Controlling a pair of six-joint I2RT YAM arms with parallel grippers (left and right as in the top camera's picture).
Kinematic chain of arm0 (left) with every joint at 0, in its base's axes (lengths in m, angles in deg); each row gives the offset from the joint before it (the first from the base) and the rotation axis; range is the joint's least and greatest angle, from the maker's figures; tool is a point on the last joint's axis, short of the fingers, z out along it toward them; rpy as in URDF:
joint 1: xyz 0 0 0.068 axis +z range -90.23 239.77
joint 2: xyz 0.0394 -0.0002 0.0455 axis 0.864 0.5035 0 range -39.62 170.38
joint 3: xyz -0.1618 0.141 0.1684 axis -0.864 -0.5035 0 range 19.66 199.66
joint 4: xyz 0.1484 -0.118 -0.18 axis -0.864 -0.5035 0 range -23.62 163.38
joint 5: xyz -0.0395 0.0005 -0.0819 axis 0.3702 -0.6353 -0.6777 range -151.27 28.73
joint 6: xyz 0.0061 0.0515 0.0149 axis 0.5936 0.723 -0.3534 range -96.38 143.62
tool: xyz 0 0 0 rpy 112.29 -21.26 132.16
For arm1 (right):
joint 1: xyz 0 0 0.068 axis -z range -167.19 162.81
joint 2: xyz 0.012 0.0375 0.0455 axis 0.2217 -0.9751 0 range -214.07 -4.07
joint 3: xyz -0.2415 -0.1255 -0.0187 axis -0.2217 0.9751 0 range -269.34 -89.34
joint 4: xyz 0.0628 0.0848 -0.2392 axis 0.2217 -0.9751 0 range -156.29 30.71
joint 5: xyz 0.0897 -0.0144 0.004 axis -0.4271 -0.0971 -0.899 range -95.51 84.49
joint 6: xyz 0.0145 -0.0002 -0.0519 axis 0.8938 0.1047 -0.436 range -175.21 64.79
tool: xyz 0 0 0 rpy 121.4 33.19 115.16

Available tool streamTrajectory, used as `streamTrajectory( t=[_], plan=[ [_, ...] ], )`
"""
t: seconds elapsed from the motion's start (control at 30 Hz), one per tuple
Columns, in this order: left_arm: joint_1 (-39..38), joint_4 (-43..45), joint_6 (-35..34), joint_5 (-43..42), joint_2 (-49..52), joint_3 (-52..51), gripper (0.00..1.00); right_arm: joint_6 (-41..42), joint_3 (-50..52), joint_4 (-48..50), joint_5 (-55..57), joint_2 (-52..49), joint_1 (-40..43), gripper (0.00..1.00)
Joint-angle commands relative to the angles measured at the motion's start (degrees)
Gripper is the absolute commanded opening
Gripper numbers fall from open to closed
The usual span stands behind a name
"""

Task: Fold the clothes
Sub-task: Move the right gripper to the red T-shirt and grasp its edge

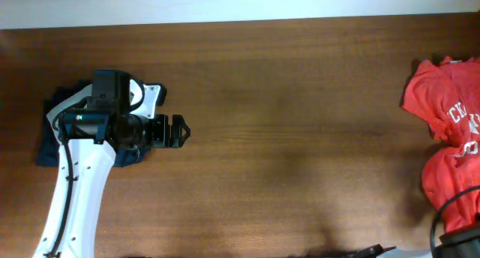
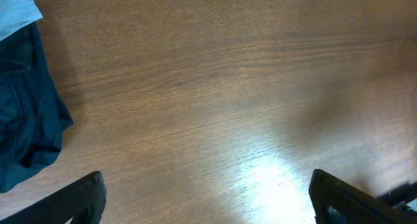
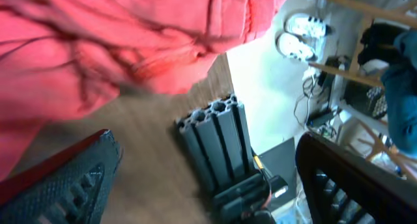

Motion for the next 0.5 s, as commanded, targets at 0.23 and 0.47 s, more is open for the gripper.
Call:
streamTrajectory(
  t=[0.23,0.47],
  plan=[
    [-0.2,0.1,-0.2,-0.8,0.0,0.8,0.99,0.8,2.8,7.9,-2.4,-1.1,1.6,0.86],
    [-0.2,0.4,-0.2,-0.8,0.0,0.8,0.99,-1.7,2.9,11.6,-4.9,-1.1,1.6,0.63]
  ],
)
